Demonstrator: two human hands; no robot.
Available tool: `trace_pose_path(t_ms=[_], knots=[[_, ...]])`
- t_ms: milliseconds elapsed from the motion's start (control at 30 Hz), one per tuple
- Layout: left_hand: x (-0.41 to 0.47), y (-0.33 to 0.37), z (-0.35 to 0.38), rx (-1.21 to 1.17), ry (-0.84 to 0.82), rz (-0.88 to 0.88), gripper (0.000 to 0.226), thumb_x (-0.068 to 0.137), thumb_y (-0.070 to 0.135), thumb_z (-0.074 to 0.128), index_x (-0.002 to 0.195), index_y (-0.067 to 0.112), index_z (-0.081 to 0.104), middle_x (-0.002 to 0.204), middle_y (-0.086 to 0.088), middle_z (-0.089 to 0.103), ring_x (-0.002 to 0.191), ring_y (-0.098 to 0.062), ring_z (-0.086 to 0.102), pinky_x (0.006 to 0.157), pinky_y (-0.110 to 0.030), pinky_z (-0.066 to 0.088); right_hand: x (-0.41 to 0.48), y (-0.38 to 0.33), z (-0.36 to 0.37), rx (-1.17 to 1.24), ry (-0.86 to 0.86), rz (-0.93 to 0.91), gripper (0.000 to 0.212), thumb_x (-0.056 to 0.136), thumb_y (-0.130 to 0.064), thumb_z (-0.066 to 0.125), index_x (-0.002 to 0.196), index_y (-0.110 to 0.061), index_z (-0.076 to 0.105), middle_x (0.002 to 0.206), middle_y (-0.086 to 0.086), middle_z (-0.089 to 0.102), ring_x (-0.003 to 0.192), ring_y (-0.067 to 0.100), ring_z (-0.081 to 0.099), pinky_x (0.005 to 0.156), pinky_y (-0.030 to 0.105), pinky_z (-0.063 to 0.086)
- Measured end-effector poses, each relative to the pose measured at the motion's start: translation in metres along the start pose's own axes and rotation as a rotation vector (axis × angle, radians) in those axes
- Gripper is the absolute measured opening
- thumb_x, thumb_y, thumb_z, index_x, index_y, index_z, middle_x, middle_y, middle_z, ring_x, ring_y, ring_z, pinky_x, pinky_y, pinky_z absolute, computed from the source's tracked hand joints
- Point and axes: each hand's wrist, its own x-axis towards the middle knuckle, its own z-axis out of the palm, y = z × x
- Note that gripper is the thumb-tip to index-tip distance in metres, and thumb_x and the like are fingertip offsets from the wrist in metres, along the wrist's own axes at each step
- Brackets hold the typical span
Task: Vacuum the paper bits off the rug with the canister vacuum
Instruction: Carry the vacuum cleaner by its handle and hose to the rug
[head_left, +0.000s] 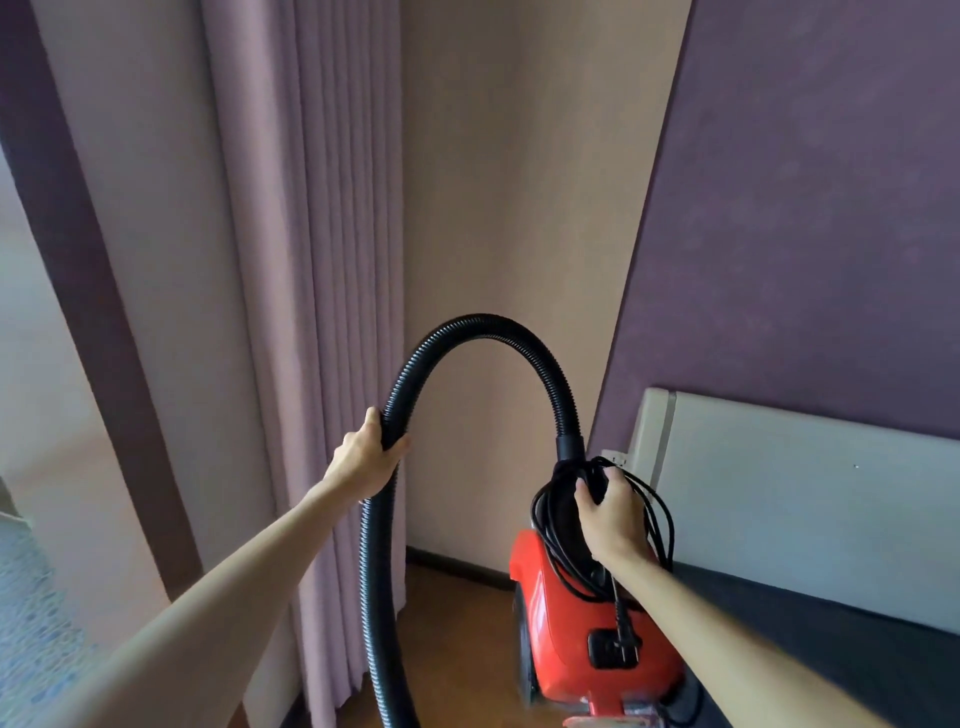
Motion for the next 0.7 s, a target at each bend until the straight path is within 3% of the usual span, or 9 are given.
trace_pose_path(t_ms=[100, 167, 333, 533, 700], knots=[[0.042, -0.004, 0.007, -0.014, 0.000, -0.010, 0.031, 0.097, 0.040, 0.054, 0.102, 0.017, 0.034, 0.086, -0.009, 0.060, 0.070, -0.030, 0.060, 0.063, -0.039, 0.050, 0.035, 0.005, 0.029, 0.018, -0.024, -0.006, 0.030, 0.097, -0.023, 0.056, 0.118, -0.002, 0.055, 0.106, 0.015, 0.067, 0.098, 0.033, 0.066, 0.078, 0.037, 0.052], [0.065, -0.006, 0.011, -0.016, -0.006, -0.020, 0.031, 0.097, 0.039, 0.054, 0.101, 0.016, 0.034, 0.085, -0.010, 0.060, 0.073, -0.032, 0.061, 0.064, -0.040, 0.050, 0.054, 0.008, 0.046, 0.024, -0.047, -0.006, 0.028, 0.097, -0.023, 0.056, 0.118, -0.005, 0.055, 0.103, 0.012, 0.068, 0.096, 0.031, 0.067, 0.074, 0.034, 0.052], [0.110, -0.013, 0.014, -0.042, 0.002, -0.039, 0.030, 0.098, 0.037, 0.054, 0.106, 0.016, 0.035, 0.080, -0.003, 0.057, 0.067, -0.021, 0.059, 0.058, -0.034, 0.045, 0.097, 0.009, 0.083, 0.049, -0.086, -0.054, 0.029, 0.097, -0.023, 0.057, 0.120, -0.006, 0.056, 0.104, 0.009, 0.068, 0.096, 0.027, 0.067, 0.074, 0.027, 0.048], [0.140, -0.034, 0.021, -0.037, 0.023, -0.093, 0.031, 0.098, 0.041, 0.053, 0.106, 0.017, 0.036, 0.088, -0.010, 0.062, 0.072, -0.027, 0.062, 0.058, -0.034, 0.046, 0.136, 0.006, 0.121, 0.079, -0.152, -0.128, 0.023, 0.096, -0.022, 0.057, 0.115, -0.009, 0.058, 0.094, 0.001, 0.067, 0.087, 0.019, 0.068, 0.070, 0.022, 0.045], [0.148, -0.058, 0.030, -0.027, 0.036, -0.179, 0.031, 0.098, 0.042, 0.052, 0.108, 0.018, 0.035, 0.086, -0.008, 0.062, 0.067, -0.020, 0.059, 0.050, -0.030, 0.042, 0.160, 0.010, 0.158, 0.094, -0.231, -0.165, 0.022, 0.096, -0.021, 0.058, 0.114, -0.009, 0.059, 0.094, 0.000, 0.066, 0.083, 0.015, 0.063, 0.071, 0.020, 0.041]])
